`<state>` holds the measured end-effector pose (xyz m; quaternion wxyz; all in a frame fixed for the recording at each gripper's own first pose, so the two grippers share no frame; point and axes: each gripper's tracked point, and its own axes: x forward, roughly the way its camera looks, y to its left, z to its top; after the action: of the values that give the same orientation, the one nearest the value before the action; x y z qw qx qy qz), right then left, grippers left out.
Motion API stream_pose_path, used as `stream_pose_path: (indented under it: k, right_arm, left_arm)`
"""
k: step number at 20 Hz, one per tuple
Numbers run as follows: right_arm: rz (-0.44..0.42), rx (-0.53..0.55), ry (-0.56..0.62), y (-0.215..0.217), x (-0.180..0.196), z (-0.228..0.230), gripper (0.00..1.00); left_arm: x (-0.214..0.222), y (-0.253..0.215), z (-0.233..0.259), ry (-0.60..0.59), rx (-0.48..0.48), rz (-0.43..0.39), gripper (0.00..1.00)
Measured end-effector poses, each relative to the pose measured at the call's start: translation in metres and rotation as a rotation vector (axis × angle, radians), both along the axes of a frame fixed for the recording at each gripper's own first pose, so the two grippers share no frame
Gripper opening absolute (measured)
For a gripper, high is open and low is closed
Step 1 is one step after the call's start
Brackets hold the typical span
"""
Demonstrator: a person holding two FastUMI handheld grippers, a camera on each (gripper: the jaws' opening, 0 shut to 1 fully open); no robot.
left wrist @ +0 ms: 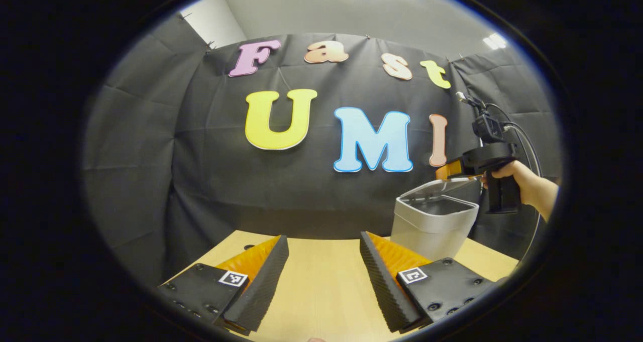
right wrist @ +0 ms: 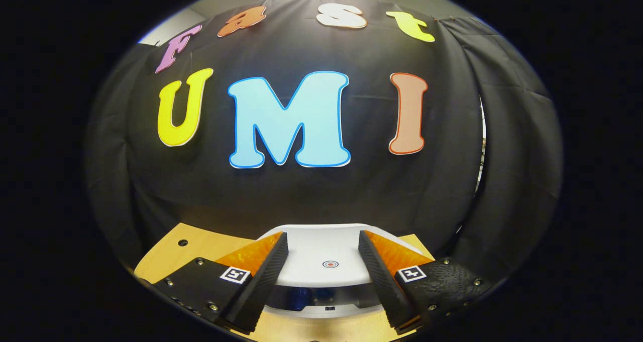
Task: Press the lid of the desktop garbage bin to open it, pick up the crumpled paper on the desktop and throw it into the bin, then pick up the pop can on the desktop and drop it into the bin, and finally close the garbage bin lid.
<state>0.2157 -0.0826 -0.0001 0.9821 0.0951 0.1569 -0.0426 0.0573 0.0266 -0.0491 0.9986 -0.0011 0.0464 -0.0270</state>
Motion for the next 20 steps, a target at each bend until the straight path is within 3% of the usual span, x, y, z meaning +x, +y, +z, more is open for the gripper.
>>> stream_pose_path:
  k: [7, 20]
  right_arm:
    - [-0.015, 0.019, 0.011, -0.001, 0.006, -0.024, 0.91]
    - [-0.043, -0.008, -0.093, 0.001, 0.009, -0.049, 0.95]
  left_arm:
    - [0.002, 0.007, -0.001, -0.001, 0.007, 0.016, 0.96]
    - [0.011, 0.01, -0.008, 0.017, 0.008, 0.021, 0.96]
